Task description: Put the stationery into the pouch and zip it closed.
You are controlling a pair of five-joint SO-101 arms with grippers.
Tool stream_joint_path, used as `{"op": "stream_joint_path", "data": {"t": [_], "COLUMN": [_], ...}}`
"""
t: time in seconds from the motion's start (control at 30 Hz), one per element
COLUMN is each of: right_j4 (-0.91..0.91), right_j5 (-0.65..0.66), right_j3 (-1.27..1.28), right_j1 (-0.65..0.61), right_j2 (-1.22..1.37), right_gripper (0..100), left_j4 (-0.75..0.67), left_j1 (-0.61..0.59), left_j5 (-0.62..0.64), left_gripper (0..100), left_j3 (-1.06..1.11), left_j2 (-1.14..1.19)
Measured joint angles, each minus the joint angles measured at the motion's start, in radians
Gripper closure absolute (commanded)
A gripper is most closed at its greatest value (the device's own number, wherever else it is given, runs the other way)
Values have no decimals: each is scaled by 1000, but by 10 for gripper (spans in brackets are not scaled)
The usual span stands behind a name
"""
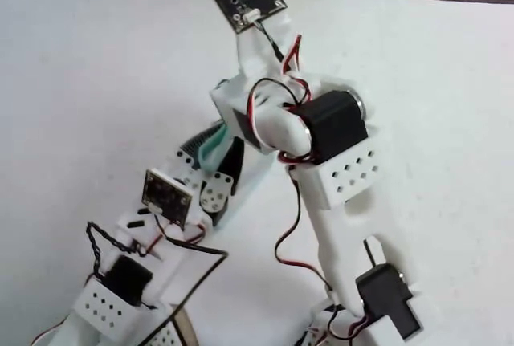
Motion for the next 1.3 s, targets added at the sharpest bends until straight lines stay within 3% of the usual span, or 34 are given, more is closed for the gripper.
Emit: {"op": "stream_joint_path", "data": {"t": [0.9,1.1,1.3], "right_j4": [23,26,29], "right_j5": [2,2,2], "right_j3": [8,8,8], "right_j1": [44,46,46], "right_j2": [25,25,25], "right_gripper": [896,986,981], "left_j4": [0,0,0], "left_j1": [0,0,0], "left_j5": [0,0,0], "left_gripper": [976,976,976], "left_j3": [3,3,3], "left_j2": [0,0,0]}}
